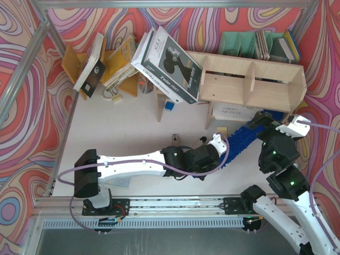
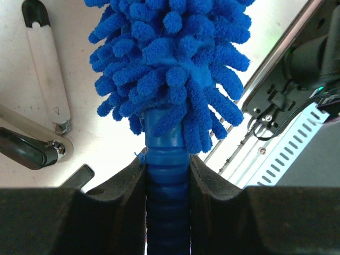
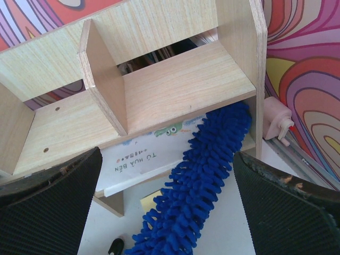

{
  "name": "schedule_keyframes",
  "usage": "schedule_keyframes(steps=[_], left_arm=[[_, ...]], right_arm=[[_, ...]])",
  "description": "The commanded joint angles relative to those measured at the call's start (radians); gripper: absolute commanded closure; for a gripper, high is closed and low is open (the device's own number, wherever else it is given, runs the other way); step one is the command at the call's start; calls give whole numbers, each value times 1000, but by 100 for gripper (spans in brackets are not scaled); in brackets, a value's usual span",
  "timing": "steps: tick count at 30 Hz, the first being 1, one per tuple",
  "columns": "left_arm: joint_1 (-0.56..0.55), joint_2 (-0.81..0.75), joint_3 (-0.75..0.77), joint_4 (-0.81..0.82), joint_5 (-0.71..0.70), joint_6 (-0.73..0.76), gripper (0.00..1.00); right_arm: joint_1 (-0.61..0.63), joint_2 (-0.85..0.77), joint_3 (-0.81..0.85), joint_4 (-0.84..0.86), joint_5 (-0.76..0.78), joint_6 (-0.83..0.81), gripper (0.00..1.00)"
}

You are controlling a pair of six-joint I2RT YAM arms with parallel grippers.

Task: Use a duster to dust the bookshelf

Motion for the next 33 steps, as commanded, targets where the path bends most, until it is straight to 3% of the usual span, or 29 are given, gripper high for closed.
schedule_keyframes(steps=[1,17,33], left_arm=[[1,17,19,0,25,33,100],[-39,-102,-63,19,13,121,100],[-82,-92,-95,-33,47,148,100]], right_arm=[[-4,-12,0,26,19,-10,1],[-4,-12,0,23,22,-8,1],[-3,-9,-3,19,23,-2,1]])
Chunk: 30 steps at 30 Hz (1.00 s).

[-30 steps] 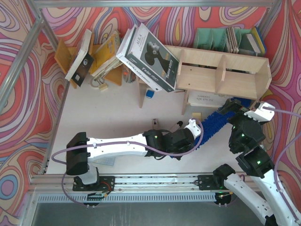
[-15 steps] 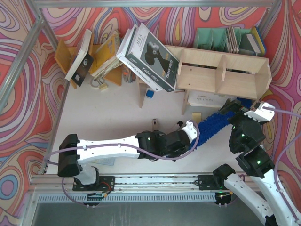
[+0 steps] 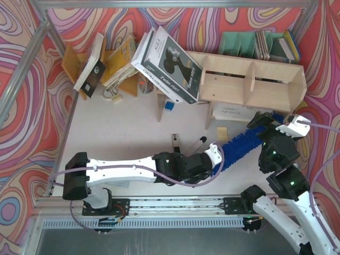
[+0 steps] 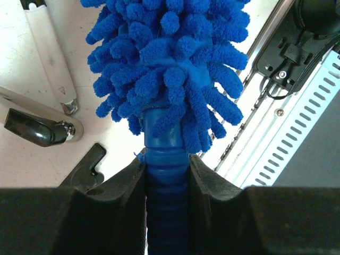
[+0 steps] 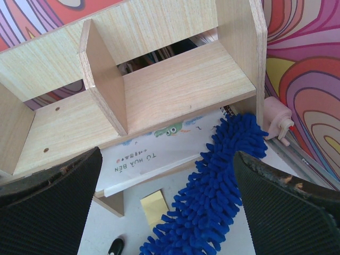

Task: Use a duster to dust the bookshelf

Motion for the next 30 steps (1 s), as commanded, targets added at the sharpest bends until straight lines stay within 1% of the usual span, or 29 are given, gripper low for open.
schedule_keyframes(steps=[1,5,9,13,16,20,27,30], left_arm=[[-39,4,21,-5,62,65,100],[-54,27,43,-29,69,77,100],[-60,12,34,-26,66,75,100],[-65,-23,6,-1,24,72,100],[-65,-86,-49,43,-47,61,100],[-65,-194,-132,84,-180,34,100],[-62,-297,-207,-12,-252,-12,100],[-62,-364,-248,-43,-281,-38,100]], right_arm=[[-3,-8,-2,20,24,-4,1],[-4,-12,-1,20,27,-10,1],[-3,-11,-1,20,26,-8,1],[-3,-10,-3,21,23,-6,1],[-4,-9,-1,20,24,-8,1],[-4,-10,-1,22,23,-8,1],[-4,0,-2,27,20,-8,1],[-4,4,-1,29,20,-8,1]])
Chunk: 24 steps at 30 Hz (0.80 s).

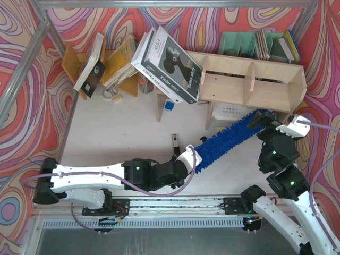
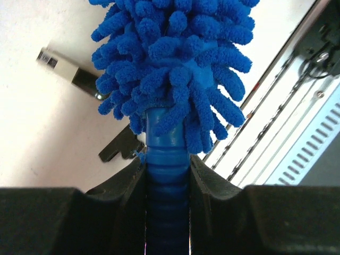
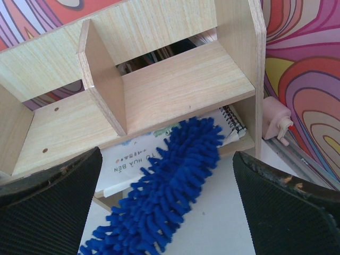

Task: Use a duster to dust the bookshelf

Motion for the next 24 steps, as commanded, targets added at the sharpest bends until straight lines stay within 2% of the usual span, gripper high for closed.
schedule_keyframes(steps=[1,12,20,24], left_arm=[[2,-98,-65,-41,-100,-58,100],[21,-307,-162,-218,-236,-182,100],[22,-311,-160,-234,-103,-167,100],[21,-303,-165,-257,-124,-138,100]], right_arm=[[-4,6,-1,30,18,-8,1],[-3,17,-3,31,12,-6,1],[-4,20,-4,28,13,0,1],[-4,17,-2,25,15,-3,1]])
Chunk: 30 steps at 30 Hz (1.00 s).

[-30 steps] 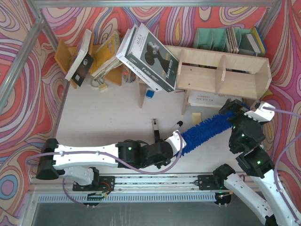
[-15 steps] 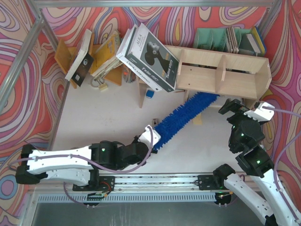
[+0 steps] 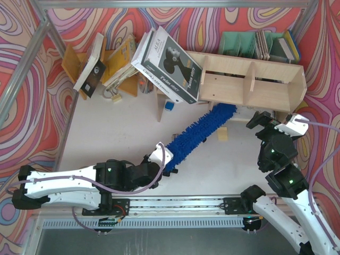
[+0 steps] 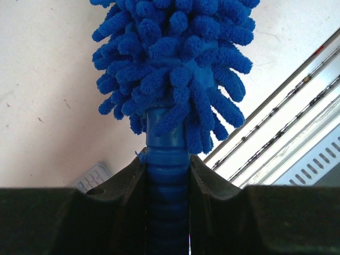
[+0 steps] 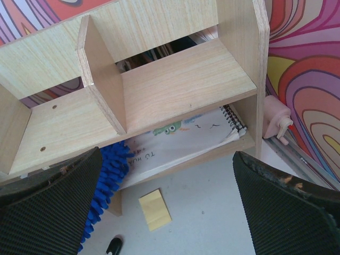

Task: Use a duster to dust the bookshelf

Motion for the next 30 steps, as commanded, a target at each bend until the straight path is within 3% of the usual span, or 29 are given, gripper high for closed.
schedule_keyframes(steps=[1,10,24,30], left_arm=[[4,-4,-7,-17,-35,22,100],[59,-83,13,-22,-90,102,100],[75,9,-88,153,75,33,100],[66,-8,-85,175,76,38,100]], right_arm=[[-3,1,-2,25,15,-2,1],[-4,1,-5,22,12,1,1],[-4,0,-4,18,14,4,1],[-4,0,-4,18,13,4,1]])
